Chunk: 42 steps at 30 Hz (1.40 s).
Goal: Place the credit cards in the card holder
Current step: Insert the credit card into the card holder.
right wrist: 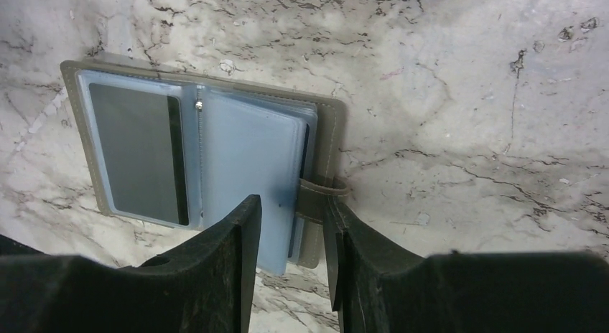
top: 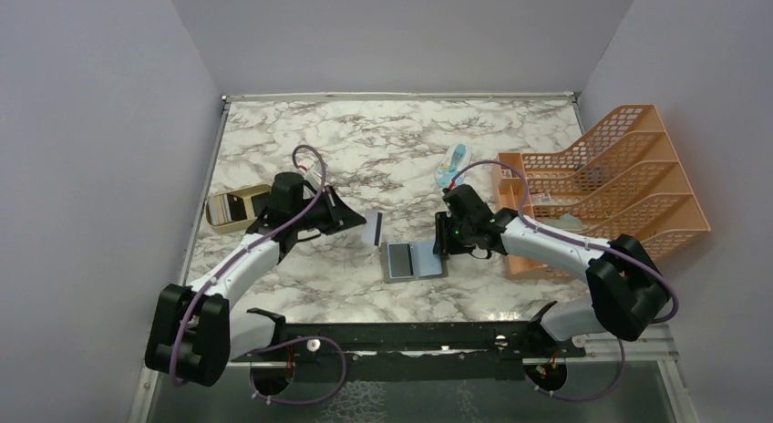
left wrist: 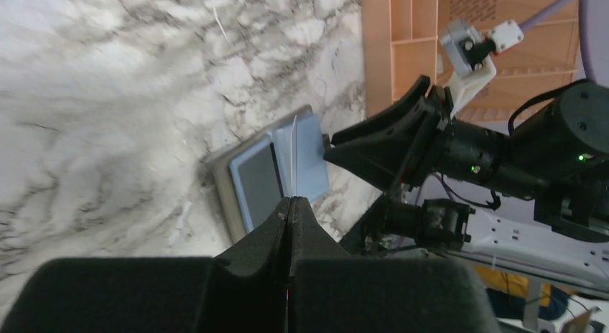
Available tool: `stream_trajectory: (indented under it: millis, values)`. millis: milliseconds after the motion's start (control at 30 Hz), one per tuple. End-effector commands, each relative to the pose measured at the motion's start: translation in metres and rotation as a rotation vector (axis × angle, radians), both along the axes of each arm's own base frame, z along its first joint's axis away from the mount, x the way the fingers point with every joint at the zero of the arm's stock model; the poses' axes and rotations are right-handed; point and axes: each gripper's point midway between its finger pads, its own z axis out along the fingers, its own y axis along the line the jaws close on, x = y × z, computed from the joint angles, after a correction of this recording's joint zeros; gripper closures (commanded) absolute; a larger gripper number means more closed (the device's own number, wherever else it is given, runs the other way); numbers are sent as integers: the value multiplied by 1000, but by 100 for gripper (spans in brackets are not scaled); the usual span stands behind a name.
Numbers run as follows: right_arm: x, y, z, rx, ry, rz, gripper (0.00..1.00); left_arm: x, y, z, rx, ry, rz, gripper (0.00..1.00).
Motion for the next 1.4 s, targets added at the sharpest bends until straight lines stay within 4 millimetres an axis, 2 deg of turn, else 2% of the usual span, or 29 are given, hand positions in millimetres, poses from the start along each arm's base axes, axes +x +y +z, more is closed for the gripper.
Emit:
stream_trajectory:
  millis: [0,300,500,767,933,1367]
  values:
    - [5,-1,1,-14,-16,-27,64,-15,-34,6,-120,-13,-45,100]
    - [-11,2,-17,23,52,-29,73,-38,-68,-22,-91,28,-95,100]
    - [-17,-3,-24,17,66,-40,75,-40,-77,-38,-68,48,-99,100]
    - [-23,0,-28,54,83,-31,75,-45,-93,-60,-40,90,-105,100]
    - [-24,-1,-29,54,81,-29,75,-46,-95,-76,-19,115,-101,100]
    - [-25,1,-28,68,76,-26,75,-48,-94,-91,7,137,-63,100]
